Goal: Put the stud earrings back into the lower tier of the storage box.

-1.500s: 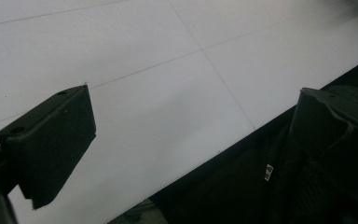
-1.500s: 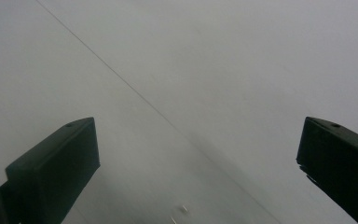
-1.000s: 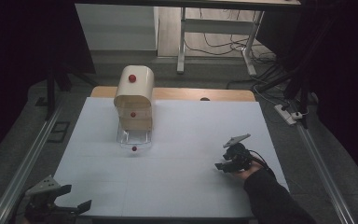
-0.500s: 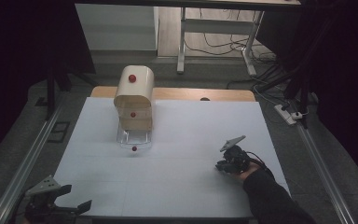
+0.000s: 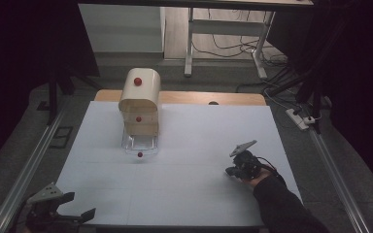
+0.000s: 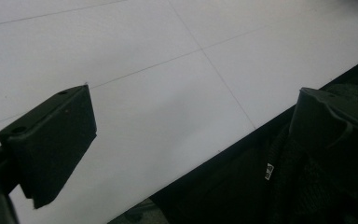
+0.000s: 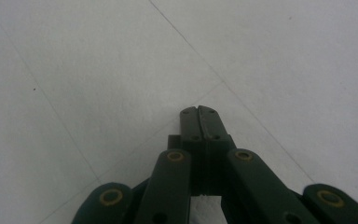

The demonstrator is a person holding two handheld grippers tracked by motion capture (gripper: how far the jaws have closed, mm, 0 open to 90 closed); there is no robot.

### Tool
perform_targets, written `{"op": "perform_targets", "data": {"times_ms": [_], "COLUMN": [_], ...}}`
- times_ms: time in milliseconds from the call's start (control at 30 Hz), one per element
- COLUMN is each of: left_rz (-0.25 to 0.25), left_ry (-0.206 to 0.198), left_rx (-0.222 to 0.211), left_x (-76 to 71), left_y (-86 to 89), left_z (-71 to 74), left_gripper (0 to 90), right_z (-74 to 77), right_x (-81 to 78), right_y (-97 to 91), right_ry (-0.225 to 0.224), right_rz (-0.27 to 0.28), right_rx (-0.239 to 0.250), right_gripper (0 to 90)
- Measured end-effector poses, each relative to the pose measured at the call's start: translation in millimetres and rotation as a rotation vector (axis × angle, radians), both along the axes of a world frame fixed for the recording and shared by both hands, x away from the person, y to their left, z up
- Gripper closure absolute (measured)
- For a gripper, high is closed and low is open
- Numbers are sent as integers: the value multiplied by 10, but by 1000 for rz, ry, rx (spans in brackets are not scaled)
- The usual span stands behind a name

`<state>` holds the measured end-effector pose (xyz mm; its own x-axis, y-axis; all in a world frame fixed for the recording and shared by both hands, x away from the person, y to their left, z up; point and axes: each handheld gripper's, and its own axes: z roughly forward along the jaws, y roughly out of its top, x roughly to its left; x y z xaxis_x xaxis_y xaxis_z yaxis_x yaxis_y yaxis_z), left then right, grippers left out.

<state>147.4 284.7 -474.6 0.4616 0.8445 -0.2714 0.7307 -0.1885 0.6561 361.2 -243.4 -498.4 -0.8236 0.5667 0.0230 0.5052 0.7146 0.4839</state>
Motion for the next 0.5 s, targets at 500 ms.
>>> {"op": "perform_targets", "data": {"times_ms": [500], "left_rz": [0], "left_ry": [2], "left_rx": [2], "left_x": [3], "left_y": [-1], "left_z": [-1], "left_gripper": [8], "right_z": [-39], "right_x": [7], "right_y": [67], "right_ry": [3], "right_rz": [-11], "right_rx": [1], "right_gripper": [821]}}
